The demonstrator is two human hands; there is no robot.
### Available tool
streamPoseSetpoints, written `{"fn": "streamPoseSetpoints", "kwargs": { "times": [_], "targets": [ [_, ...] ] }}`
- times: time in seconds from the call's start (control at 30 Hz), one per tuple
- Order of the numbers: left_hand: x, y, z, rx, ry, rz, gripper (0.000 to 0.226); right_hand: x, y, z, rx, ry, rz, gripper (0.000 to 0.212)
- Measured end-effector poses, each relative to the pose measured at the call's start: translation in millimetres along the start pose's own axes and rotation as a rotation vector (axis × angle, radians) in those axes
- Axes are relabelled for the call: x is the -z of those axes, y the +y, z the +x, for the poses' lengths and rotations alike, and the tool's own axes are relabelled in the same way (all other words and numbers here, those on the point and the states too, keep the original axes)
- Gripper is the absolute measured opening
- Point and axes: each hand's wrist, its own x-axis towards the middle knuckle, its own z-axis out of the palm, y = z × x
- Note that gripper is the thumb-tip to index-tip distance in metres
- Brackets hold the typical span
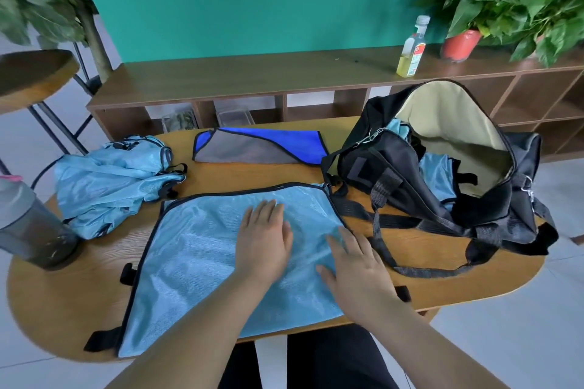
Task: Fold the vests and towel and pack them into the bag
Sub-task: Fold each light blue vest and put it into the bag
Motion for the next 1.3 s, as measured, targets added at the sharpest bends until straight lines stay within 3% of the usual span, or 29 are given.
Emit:
{"fn": "streamPoseSetpoints", "kwargs": {
  "times": [0.17, 0.3, 0.5, 0.73, 0.97, 1.1, 1.17, 1.23, 1.3],
  "targets": [
    [29.2, -67.3, -34.5, 0.182, -0.007, 0.023, 0.071, 13.3, -20.7, 6.5, 0.088, 0.144, -0.029, 0.058],
    [32.3, -120.4, -47.0, 0.222, -0.18, 0.156, 0.085, 2.2, -56.3, 56.7, 0.176, 0.027, -0.012, 0.065],
    [34.9, -153.3, -53.7, 0.259, -0.254, 0.202, 0.09, -23.2, -32.1, 112.0, 0.051, 0.075, -0.08, 0.078],
    [40.7, -164.0, -53.4, 0.232, -0.273, 0.234, 0.099, -21.7, -31.5, 115.4, -0.03, 0.108, 0.014, 0.069],
    [46.0, -177.5, -58.9, 0.181, -0.258, 0.187, 0.096, -2.4, 35.8, 126.5, -0.024, 0.087, -0.022, 0.069],
    [53.0, -134.8, -62.1, 0.092, -0.049, 0.009, 0.08, 8.2, 26.3, 128.5, -0.001, 0.276, 0.082, 0.047],
    [51.8, -80.8, -73.9, -0.073, 0.017, -0.114, 0.065, 15.1, 13.1, 136.7, 0.071, 0.315, 0.124, 0.04],
    [40.5, -19.5, -90.2, -0.291, -0.036, -0.145, 0.064, 20.1, 1.2, 147.1, 0.146, 0.192, 0.13, 0.045],
    [23.8, 29.6, -99.5, -0.395, -0.211, -0.08, 0.081, 23.9, -6.5, 158.0, 0.175, 0.053, 0.043, 0.055]
  ]
}}
